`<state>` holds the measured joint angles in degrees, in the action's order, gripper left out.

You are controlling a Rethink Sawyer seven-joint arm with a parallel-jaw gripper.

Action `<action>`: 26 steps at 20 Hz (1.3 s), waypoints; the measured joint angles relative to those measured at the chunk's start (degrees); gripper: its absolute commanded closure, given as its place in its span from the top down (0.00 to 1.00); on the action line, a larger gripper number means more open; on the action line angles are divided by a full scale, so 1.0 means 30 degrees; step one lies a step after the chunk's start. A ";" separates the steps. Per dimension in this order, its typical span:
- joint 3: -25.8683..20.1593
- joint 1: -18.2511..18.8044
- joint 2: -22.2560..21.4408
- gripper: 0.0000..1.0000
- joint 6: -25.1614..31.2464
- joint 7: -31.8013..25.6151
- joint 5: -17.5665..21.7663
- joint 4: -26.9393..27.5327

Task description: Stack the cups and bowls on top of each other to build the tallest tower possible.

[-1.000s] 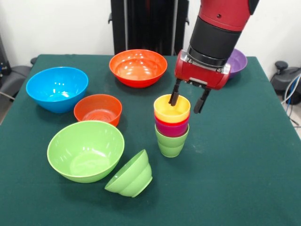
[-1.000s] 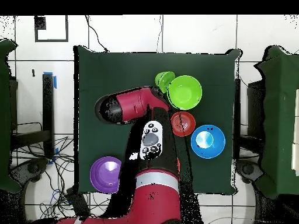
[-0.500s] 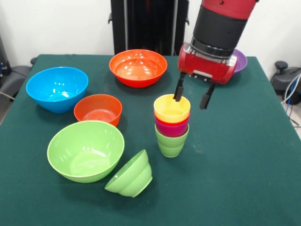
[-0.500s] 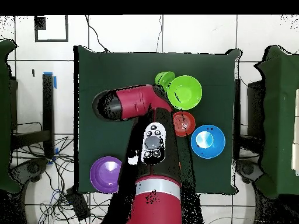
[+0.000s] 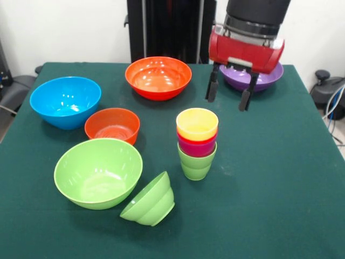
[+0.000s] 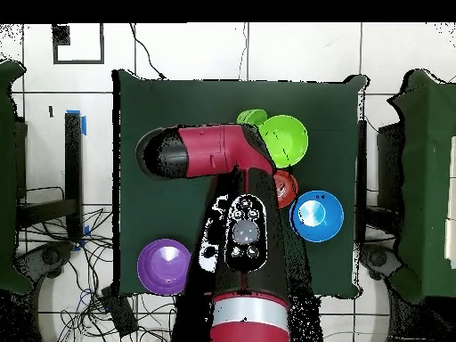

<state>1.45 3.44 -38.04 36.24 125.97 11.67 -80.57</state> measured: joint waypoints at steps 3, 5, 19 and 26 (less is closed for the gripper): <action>-0.0291 0.0440 -0.0679 1.00 0.0000 0.0000 -0.0249 -0.0489; -0.0517 0.0765 -0.1066 1.00 -0.0024 0.0000 -0.0253 -0.0897; -0.1443 0.2625 -0.1680 1.00 -0.1782 0.0000 -0.0150 -0.2471; -0.1583 0.3061 -0.1384 1.00 -0.1909 0.0000 0.0257 -0.2465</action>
<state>-3.30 12.62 -42.19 30.51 125.97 12.44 -87.97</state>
